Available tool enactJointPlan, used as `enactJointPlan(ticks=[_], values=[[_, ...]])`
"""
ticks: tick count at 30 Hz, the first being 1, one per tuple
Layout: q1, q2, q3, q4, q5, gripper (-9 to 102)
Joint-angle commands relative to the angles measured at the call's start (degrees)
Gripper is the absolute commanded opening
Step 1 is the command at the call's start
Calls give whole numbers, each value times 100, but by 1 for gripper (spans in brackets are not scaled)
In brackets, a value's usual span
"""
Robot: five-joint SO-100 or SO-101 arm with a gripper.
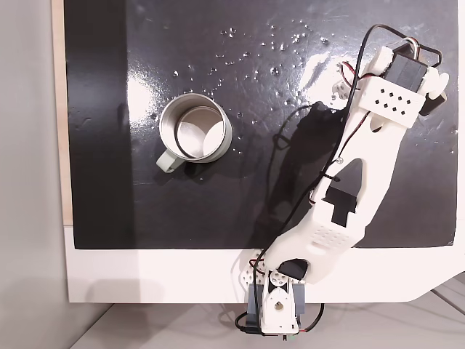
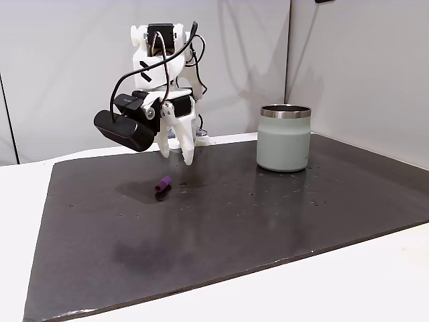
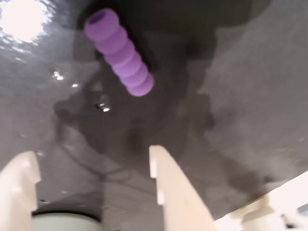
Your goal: Grasp a pengrip and put it in the cup.
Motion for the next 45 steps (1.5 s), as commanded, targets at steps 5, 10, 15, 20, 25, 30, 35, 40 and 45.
enactJointPlan(ticks=[5,10,15,20,25,30,35,40,45], values=[[0,387,-18,70,-1239,24],[26,334,-18,62,-1969,25],[211,220,-44,62,-2769,25],[457,-193,-431,44,-3199,25],[562,-896,-1099,44,-3146,25],[545,-1301,-1345,44,-3041,24],[554,-1784,-1767,44,-2962,21],[554,-1942,-1749,53,-2936,15],[545,-2004,-1749,53,-2909,5]])
